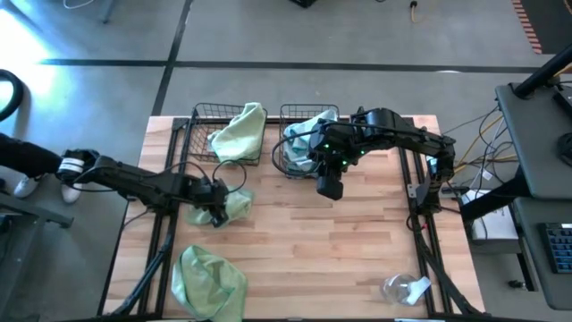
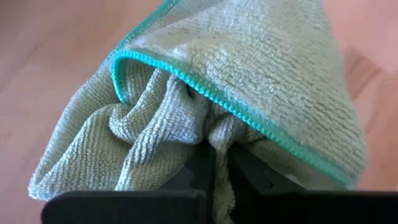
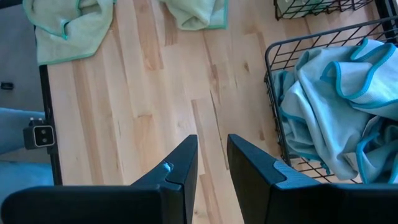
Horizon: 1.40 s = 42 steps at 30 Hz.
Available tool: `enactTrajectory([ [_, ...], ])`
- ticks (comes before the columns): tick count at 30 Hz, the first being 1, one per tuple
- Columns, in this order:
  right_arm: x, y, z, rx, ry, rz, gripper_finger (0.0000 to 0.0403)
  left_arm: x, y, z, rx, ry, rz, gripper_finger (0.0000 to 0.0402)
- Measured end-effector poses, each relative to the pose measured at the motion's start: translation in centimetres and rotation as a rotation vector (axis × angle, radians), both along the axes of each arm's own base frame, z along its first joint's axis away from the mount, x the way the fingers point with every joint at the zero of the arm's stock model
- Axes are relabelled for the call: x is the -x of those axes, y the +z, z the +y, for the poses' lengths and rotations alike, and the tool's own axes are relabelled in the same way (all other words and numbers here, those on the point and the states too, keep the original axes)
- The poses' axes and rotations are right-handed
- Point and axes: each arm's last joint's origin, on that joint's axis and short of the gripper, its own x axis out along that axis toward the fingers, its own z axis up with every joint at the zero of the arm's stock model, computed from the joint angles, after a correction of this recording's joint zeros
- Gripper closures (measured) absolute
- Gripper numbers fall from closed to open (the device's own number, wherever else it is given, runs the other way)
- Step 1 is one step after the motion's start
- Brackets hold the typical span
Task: Sort microfiber towel by color & place in baskets
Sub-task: Put the green towel into the left wire basket
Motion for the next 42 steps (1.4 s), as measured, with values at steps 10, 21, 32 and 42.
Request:
enactTrajectory([
  [10, 0.0, 0.0, 0.0, 0.013, 0.023, -0.002, 0.0321, -2.7, 5.6, -0.2, -0.036, -0.088, -0.136, 0.0389],
  [21, 0.0, 0.0, 0.0, 0.034, 0.061, -0.004, 0.0321, -3.3, 11.9, 0.1, -0.168, -0.060, -0.152, 0.0388],
  [32, 0.0, 0.0, 0.0, 0.042, 0.075, -0.006, 0.0321, -3.3, 20.1, 0.6, -0.378, -0.028, -0.322, 0.0388],
  [42, 0.0, 0.0, 0.0, 0.046, 0.083, -0.006, 0.0321, -1.4, 27.4, 1.4, -0.696, 0.036, -0.412, 0.0388],
])
